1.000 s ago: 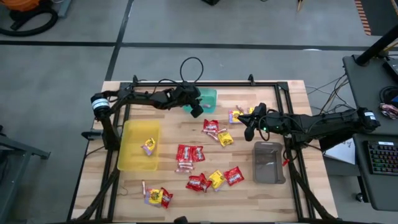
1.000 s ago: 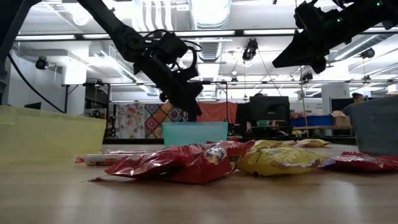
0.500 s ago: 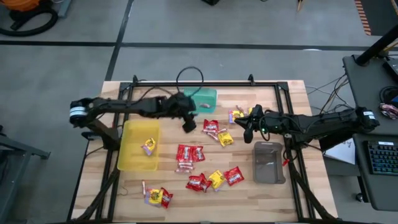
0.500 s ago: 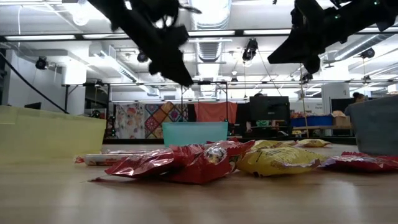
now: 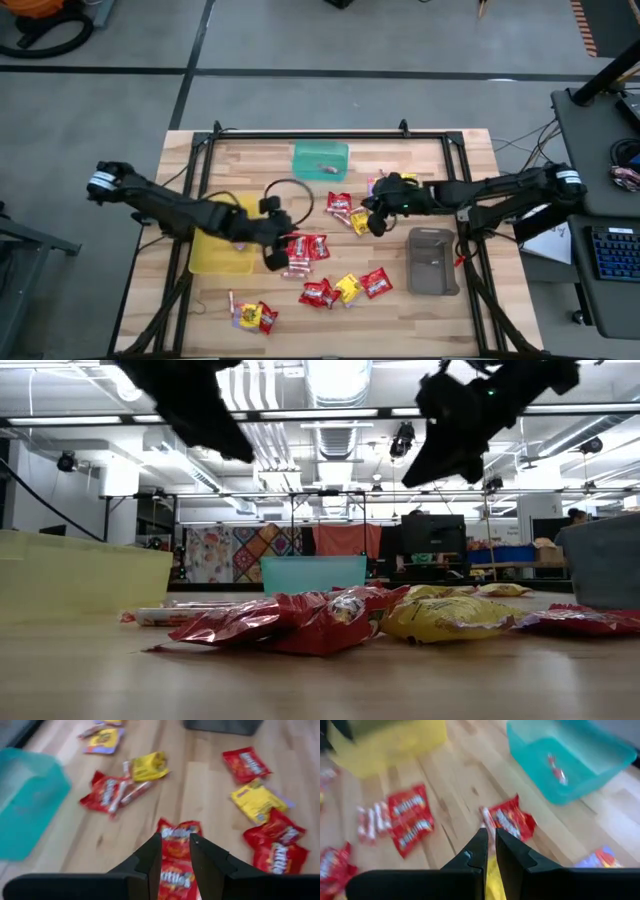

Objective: Sort candy
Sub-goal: Put the white candy into the green bin

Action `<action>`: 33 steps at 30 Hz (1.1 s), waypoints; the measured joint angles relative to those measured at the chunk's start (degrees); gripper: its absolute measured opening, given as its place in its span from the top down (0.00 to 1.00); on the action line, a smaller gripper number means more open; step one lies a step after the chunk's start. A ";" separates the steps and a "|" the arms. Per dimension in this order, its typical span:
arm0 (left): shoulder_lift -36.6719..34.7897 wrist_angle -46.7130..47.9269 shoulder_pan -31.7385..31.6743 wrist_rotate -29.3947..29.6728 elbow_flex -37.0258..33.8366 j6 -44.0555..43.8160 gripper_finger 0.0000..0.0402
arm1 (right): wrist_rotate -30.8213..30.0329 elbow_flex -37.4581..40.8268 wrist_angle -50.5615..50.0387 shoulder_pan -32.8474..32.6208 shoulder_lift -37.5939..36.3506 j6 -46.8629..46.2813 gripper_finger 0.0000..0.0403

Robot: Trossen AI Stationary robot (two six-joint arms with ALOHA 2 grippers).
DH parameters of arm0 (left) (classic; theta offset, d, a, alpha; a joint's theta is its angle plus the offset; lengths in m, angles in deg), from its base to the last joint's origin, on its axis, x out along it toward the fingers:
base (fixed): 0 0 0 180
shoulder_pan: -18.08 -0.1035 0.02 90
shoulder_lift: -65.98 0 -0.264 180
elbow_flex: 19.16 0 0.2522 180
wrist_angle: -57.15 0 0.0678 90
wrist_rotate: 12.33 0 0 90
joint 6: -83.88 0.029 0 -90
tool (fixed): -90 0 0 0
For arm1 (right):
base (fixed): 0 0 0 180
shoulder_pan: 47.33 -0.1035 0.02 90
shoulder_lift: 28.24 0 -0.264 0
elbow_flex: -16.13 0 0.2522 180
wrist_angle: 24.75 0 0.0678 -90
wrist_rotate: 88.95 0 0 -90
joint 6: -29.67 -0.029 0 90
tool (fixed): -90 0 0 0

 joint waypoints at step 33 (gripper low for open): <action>-23.21 -1.18 5.86 7.28 -17.30 -6.84 0.81 | 3.85 -22.66 -12.87 -1.22 36.04 -2.93 0.72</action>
